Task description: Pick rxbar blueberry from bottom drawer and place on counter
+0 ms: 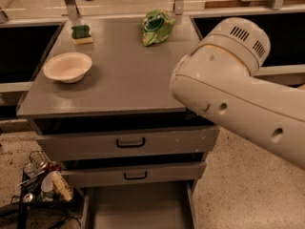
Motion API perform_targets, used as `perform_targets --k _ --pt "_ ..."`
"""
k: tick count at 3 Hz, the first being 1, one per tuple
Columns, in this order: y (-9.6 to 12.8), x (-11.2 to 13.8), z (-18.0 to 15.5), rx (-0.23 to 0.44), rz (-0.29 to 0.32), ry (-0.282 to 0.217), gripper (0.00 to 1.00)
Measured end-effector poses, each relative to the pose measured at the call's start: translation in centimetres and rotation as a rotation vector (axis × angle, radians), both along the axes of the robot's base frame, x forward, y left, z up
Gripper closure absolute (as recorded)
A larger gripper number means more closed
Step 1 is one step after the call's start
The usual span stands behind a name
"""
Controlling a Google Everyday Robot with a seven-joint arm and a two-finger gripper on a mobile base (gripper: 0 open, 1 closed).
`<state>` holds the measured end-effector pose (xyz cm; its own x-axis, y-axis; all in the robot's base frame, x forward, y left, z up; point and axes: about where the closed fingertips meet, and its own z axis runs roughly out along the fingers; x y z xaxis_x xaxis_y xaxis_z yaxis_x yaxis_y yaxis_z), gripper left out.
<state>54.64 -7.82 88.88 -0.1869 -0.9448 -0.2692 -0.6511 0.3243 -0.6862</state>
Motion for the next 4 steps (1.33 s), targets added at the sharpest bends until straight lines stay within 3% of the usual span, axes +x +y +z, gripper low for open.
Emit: perform_targets --k 2,4 --pt "4.4 2.3 0.3 -0.017 0.139 0.002 1.0" --pt "3.3 3.3 0.1 -0.012 0.108 0.002 1.0"
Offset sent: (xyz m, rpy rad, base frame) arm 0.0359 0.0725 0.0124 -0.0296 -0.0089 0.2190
